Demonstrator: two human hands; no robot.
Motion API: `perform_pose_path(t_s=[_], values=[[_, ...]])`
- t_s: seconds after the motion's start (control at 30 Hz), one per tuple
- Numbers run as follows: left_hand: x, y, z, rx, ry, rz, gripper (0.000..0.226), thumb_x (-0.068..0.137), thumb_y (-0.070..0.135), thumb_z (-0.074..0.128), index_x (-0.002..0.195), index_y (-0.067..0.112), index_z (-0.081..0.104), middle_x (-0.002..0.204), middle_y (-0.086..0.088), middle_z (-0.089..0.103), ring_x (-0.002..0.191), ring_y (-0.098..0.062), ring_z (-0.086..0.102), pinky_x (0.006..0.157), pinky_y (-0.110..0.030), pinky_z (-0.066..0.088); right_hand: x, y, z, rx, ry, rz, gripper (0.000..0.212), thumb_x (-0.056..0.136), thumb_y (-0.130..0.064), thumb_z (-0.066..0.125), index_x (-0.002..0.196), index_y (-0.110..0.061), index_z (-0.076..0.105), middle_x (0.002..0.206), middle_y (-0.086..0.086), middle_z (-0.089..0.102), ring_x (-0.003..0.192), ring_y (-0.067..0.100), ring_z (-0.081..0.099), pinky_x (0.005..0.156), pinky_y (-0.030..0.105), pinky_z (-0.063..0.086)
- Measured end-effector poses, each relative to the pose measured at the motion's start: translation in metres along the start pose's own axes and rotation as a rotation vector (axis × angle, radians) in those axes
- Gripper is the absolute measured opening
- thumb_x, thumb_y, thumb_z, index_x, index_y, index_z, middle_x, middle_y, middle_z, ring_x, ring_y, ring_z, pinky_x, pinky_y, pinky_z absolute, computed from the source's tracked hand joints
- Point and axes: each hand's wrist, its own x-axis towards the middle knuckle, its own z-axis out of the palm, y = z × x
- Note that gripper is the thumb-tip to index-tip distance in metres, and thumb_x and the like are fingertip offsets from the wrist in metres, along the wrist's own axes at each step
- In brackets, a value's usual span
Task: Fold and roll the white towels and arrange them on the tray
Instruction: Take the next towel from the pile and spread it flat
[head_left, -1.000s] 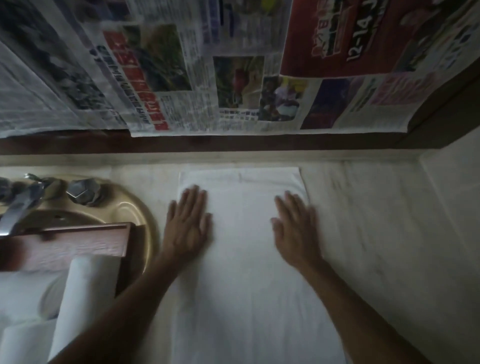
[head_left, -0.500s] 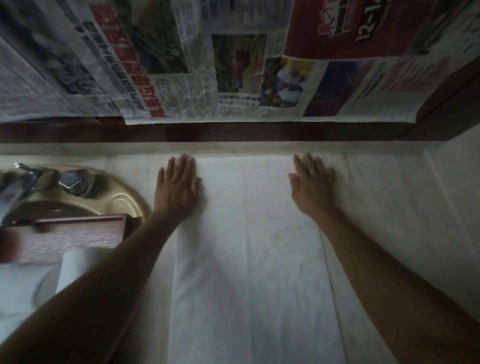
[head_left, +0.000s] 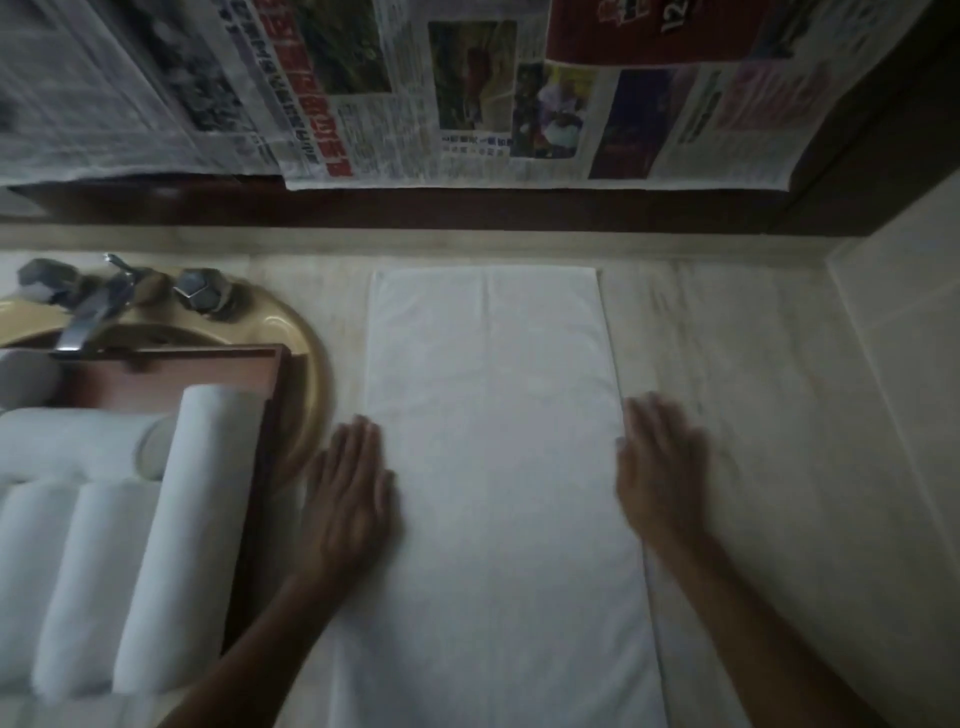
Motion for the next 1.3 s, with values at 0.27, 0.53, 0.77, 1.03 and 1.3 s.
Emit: perform_pose_path(t_s=[0.27, 0.53, 0.77, 1.03, 1.3], values=[[-0.106, 0.091, -0.002, -0.109, -0.038, 0.095, 0.065, 0.102, 0.031, 0.041, 0.161, 0.006, 0.027, 0.17, -0.011, 0.02, 0.158, -0.029, 0.017, 0.126, -0.05, 0.017, -0.11, -0.071, -0.015, 0.186, -0.049, -0.192, 0.059, 0.105, -0.037, 0.038, 0.159, -0.015, 0.035, 0.168, 0.013, 0.024, 0.156, 0.035, 0.02, 0.121, 0.061, 0.023], [-0.167, 0.025, -0.018, 0.022, -0.078, 0.065, 0.059, 0.105, 0.033, 0.037, 0.158, 0.007, 0.036, 0.169, -0.006, 0.025, 0.156, -0.029, 0.023, 0.12, -0.057, 0.029, -0.153, -0.016, -0.017, 0.071, -0.125, -0.19, 0.059, 0.105, -0.041, 0.036, 0.159, -0.019, 0.036, 0.17, 0.004, 0.022, 0.157, 0.025, 0.017, 0.123, 0.058, 0.018], [-0.177, 0.046, -0.029, -0.003, -0.161, 0.136, 0.066, 0.105, 0.041, 0.033, 0.164, 0.014, 0.02, 0.172, -0.007, 0.011, 0.159, -0.028, 0.01, 0.125, -0.051, 0.014, -0.175, -0.031, -0.029, 0.115, -0.152, -0.158, 0.061, 0.105, -0.046, 0.034, 0.159, -0.018, 0.036, 0.169, 0.012, 0.021, 0.157, 0.033, 0.017, 0.124, 0.055, 0.019], [-0.187, 0.053, -0.016, 0.008, -0.247, 0.138, 0.067, 0.107, 0.052, 0.025, 0.165, 0.021, 0.012, 0.173, -0.005, 0.002, 0.16, -0.025, 0.002, 0.126, -0.052, 0.013, -0.214, -0.073, -0.023, 0.014, -0.206, -0.193, 0.065, 0.105, -0.052, 0.036, 0.163, -0.026, 0.023, 0.172, 0.004, 0.01, 0.159, 0.025, 0.004, 0.126, 0.054, 0.011], [-0.17, 0.045, -0.011, -0.011, -0.189, 0.147, 0.068, 0.105, 0.051, 0.034, 0.164, 0.021, 0.021, 0.172, -0.006, 0.012, 0.159, -0.025, 0.009, 0.125, -0.053, 0.019, -0.196, -0.077, -0.019, -0.018, -0.225, -0.195, 0.064, 0.105, -0.053, 0.031, 0.163, -0.026, 0.023, 0.172, 0.006, 0.01, 0.159, 0.026, 0.004, 0.125, 0.055, 0.012]])
